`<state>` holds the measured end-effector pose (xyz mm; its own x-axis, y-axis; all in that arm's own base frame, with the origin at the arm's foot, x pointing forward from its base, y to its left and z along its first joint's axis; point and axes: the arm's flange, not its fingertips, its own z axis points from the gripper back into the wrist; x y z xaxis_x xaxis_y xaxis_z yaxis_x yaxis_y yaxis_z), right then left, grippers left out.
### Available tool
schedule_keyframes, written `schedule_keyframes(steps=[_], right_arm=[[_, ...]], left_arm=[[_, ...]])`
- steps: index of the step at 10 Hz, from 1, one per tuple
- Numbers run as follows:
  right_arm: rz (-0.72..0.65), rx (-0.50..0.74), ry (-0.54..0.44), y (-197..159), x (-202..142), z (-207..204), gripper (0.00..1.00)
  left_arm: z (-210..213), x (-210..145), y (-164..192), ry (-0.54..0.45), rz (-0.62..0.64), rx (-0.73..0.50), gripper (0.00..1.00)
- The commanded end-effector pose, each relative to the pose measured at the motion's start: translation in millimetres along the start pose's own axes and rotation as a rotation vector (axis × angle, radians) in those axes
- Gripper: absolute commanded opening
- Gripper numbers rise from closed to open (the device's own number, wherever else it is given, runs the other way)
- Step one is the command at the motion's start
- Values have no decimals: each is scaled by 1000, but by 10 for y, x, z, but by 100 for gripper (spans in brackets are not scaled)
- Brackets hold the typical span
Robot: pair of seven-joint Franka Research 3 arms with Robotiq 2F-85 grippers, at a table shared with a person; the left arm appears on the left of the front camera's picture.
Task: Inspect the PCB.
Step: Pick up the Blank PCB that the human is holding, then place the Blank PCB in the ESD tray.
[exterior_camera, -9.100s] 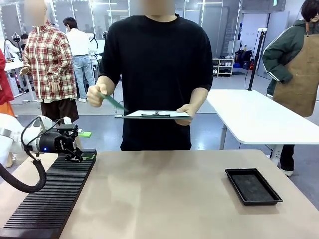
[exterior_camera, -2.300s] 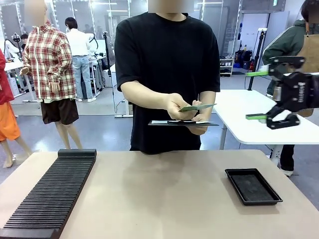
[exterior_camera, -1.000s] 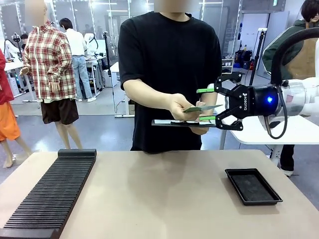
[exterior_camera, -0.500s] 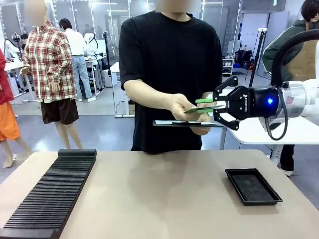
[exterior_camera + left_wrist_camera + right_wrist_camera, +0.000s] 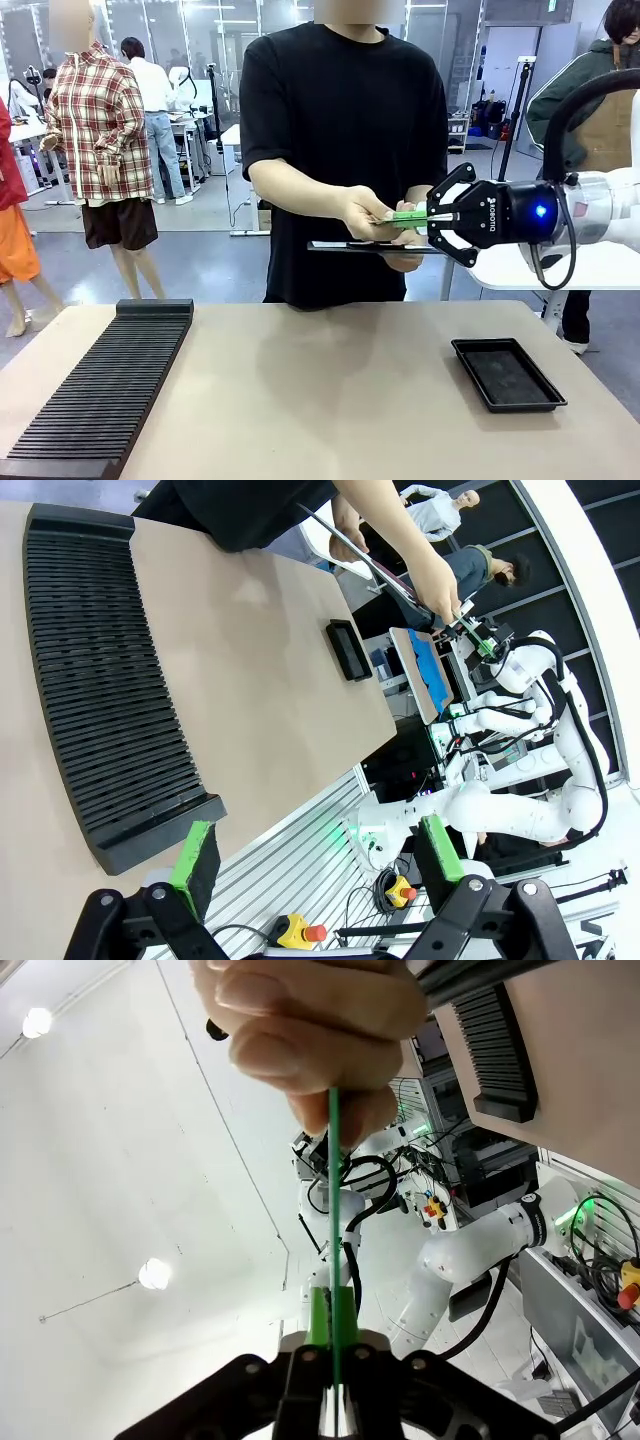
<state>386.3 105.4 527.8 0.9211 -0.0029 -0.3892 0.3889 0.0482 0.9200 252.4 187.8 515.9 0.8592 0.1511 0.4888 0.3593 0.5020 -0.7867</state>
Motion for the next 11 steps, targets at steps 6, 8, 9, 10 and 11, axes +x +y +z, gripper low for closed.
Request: schedule_keyframes(steps=[6, 8, 9, 10, 11], right_arm=[[0, 0, 0, 0, 0, 0, 0], [0, 0, 0, 0, 0, 0, 0], [0, 0, 0, 0, 0, 0, 0], [0, 0, 0, 0, 0, 0, 0], [0, 0, 0, 0, 0, 0, 0]], left_arm=[[6, -3, -7, 7, 5, 12, 100], [6, -3, -7, 7, 5, 12, 100], [6, -3, -7, 7, 5, 12, 100], [6, -3, -7, 7, 5, 12, 100], [6, -3, -7, 7, 5, 12, 100]])
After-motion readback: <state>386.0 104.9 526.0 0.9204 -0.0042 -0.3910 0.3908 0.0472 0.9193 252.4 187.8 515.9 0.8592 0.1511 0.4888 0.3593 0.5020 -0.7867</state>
